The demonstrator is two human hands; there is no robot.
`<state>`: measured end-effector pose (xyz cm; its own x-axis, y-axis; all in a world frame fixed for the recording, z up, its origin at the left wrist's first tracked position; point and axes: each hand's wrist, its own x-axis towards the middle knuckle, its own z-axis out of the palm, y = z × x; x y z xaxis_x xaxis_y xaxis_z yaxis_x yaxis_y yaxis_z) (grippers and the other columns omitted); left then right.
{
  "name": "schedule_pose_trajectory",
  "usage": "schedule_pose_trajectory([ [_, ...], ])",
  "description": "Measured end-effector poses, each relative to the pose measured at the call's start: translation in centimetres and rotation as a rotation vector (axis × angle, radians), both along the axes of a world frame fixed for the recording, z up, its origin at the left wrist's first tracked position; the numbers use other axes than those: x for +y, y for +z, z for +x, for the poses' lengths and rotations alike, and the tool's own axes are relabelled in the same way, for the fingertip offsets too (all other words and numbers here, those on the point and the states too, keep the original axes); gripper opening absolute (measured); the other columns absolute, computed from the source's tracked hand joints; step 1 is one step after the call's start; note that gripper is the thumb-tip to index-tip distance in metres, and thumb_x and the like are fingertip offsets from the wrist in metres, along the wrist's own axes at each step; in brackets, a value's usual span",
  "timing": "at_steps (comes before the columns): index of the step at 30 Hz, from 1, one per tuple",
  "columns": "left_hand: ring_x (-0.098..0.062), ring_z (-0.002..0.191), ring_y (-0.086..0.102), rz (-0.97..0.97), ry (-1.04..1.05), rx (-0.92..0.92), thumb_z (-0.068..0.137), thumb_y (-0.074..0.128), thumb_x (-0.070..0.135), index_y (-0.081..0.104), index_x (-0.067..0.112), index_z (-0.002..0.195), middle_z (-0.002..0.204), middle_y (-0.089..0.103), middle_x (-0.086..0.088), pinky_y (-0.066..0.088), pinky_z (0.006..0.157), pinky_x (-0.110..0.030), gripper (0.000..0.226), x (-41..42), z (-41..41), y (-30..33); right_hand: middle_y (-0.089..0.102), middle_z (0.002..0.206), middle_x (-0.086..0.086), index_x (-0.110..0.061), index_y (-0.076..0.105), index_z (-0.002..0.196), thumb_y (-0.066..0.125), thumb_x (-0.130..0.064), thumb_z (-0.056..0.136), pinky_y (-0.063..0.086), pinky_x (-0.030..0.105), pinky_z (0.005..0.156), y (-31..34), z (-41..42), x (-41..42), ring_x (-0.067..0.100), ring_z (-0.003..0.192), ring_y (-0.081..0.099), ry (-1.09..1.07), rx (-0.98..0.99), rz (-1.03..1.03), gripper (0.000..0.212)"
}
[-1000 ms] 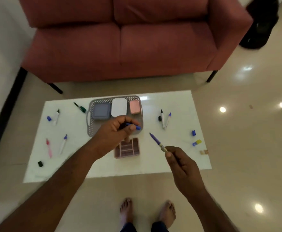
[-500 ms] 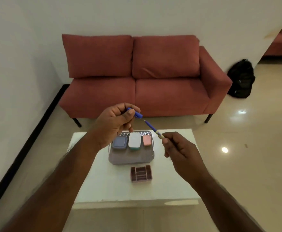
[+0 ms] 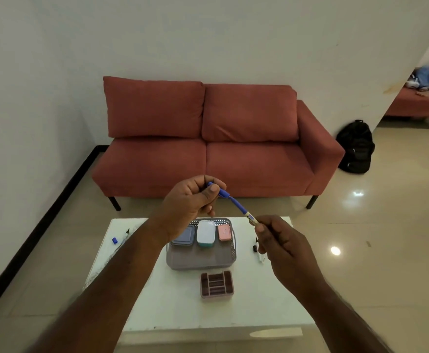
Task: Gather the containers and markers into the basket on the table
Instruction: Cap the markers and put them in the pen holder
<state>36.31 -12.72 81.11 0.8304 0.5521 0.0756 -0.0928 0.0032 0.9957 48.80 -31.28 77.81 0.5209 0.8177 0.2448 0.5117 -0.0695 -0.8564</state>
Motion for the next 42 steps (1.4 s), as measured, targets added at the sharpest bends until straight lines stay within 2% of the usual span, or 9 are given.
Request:
schedule_pose_trajectory([
  [8, -0.014, 0.062, 0.049, 0.142, -0.059, 0.108, 0.098, 0.052, 0.007, 0.067, 0.011, 0.098, 0.079, 0.066, 0.001, 0.054, 0.061, -0.025, 0.015, 0.1, -0.7, -1.0, 0.059, 0.068, -0.017, -0.031, 0.060, 0.097, 0.047, -0.040, 0.097, 0.046, 0.031, 0.056, 0.0, -1.3, 1.0, 0.009, 0.062, 0.054, -0.005, -0.087, -0.092, 0.016],
  [12, -0.015, 0.061, 0.051, 0.099, -0.070, 0.088, 0.099, 0.052, 0.007, 0.068, 0.012, 0.095, 0.088, 0.067, -0.011, 0.053, 0.061, -0.029, 0.017, 0.3, -0.7, -1.8, 0.059, 0.068, -0.025, -0.031, 0.060, 0.094, 0.049, -0.031, 0.100, 0.041, 0.016, 0.053, 0.3, -2.3, 2.0, 0.003, 0.065, 0.054, -0.020, -0.103, -0.125, 0.012],
  [20, -0.013, 0.064, 0.054, 0.017, -0.056, 0.060, 0.098, 0.052, 0.012, 0.069, 0.011, 0.099, 0.082, 0.072, 0.002, 0.052, 0.065, -0.028, 0.018, 1.3, -2.1, -3.6, 0.053, 0.054, -0.009, -0.010, 0.065, 0.096, 0.047, -0.018, 0.103, 0.034, 0.014, 0.047, -0.5, -4.0, 4.0, 0.002, 0.047, 0.042, 0.065, 0.296, -0.116, 0.021],
  [24, -0.013, 0.083, 0.062, -0.055, -0.076, 0.102, 0.094, 0.060, 0.020, 0.072, 0.013, 0.111, 0.102, 0.074, -0.009, 0.050, 0.072, -0.023, 0.022, -0.3, -2.8, -7.6, 0.070, 0.070, 0.001, -0.021, 0.061, 0.096, 0.045, -0.018, 0.103, 0.042, 0.015, 0.054, -2.2, -3.7, 4.3, 0.004, 0.061, 0.057, 0.159, 0.289, -0.237, 0.018],
  [28, -0.018, 0.081, 0.065, -0.134, 0.040, 0.177, 0.089, 0.070, 0.019, 0.075, 0.015, 0.103, 0.096, 0.075, -0.011, 0.054, 0.075, -0.027, 0.016, -1.6, -1.8, -13.1, 0.072, 0.086, -0.007, -0.027, 0.061, 0.096, 0.052, -0.029, 0.100, 0.050, 0.022, 0.070, -7.0, -2.0, 4.1, 0.002, 0.081, 0.064, 0.139, 0.148, -0.393, 0.009],
  [33, -0.008, 0.076, 0.066, 0.074, 0.247, 0.462, 0.094, 0.060, 0.040, 0.071, 0.026, 0.098, 0.086, 0.071, 0.010, 0.056, 0.075, -0.033, 0.018, -1.6, -1.5, -20.6, 0.060, 0.089, -0.005, -0.029, 0.066, 0.097, 0.067, -0.030, 0.091, 0.049, 0.031, 0.073, -14.1, 1.4, 5.1, 0.012, 0.082, 0.058, -0.012, 0.004, -0.482, 0.007],
  [36, -0.014, 0.092, 0.064, 0.268, 0.306, 0.732, 0.093, 0.060, 0.041, 0.066, 0.022, 0.109, 0.108, 0.067, 0.004, 0.054, 0.084, -0.036, 0.025, -1.0, -2.1, -26.4, 0.062, 0.086, -0.006, -0.024, 0.064, 0.099, 0.065, -0.031, 0.091, 0.048, 0.032, 0.075, -18.2, 3.7, 6.9, 0.014, 0.080, 0.058, -0.052, 0.038, -0.553, 0.011],
  [39, -0.022, 0.123, 0.053, 0.361, 0.195, 1.092, 0.089, 0.061, 0.048, 0.050, 0.018, 0.134, 0.137, 0.053, -0.003, 0.047, 0.099, -0.037, 0.055, -0.5, -2.9, -32.1, 0.064, 0.090, -0.009, -0.020, 0.062, 0.106, 0.061, -0.032, 0.094, 0.048, 0.030, 0.074, -22.5, 5.7, 9.2, 0.013, 0.082, 0.059, -0.020, 0.025, -0.592, 0.016],
  [42, -0.029, 0.133, 0.042, 0.424, 0.039, 1.394, 0.084, 0.064, 0.054, 0.037, 0.014, 0.141, 0.149, 0.039, -0.010, 0.043, 0.102, -0.041, 0.075, -0.7, -3.5, -37.9, 0.065, 0.092, -0.008, -0.021, 0.063, 0.105, 0.062, -0.028, 0.094, 0.041, 0.026, 0.070, -27.2, 6.7, 12.0, 0.013, 0.083, 0.059, 0.040, -0.013, -0.606, 0.014],
])
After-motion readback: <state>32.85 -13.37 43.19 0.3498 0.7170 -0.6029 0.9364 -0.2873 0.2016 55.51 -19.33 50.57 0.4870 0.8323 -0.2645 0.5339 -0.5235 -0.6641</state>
